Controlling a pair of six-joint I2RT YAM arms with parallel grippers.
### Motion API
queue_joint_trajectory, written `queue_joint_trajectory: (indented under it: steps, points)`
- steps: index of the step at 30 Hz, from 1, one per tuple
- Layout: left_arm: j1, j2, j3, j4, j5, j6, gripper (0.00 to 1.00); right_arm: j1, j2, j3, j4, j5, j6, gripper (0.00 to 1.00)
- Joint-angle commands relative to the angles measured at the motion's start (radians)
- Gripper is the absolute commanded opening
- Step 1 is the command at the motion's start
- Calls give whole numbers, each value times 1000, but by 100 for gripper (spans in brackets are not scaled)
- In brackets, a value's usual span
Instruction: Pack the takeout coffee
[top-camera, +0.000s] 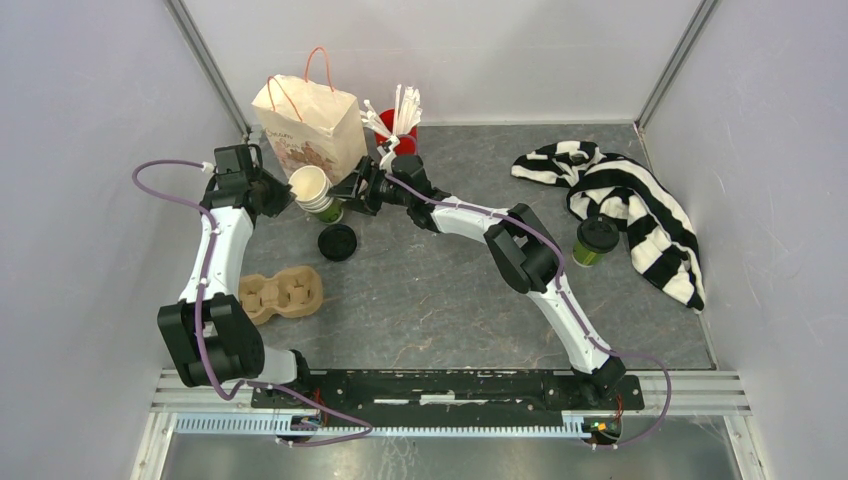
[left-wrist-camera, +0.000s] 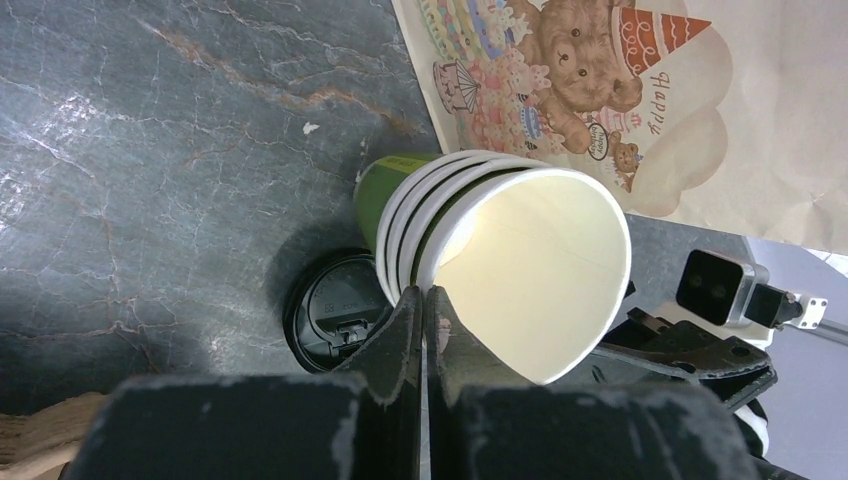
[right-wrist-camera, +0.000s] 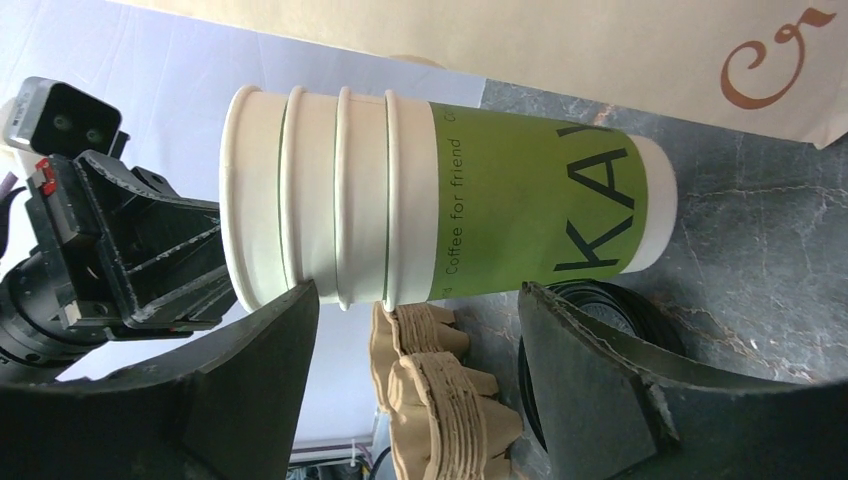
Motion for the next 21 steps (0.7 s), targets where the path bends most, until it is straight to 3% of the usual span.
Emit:
queue_joint_trajectory:
  steps: [1, 11, 21]
  points:
    - [-1, -5, 22, 39, 20, -2, 2, 3, -9, 21, 134, -12, 39, 81]
    - [3, 0, 34, 38, 17, -8, 2, 0, -41, -78, 200, -38, 46, 87]
    - [3, 0, 20, 40, 25, -11, 2, 0, -29, -64, 206, -35, 51, 92]
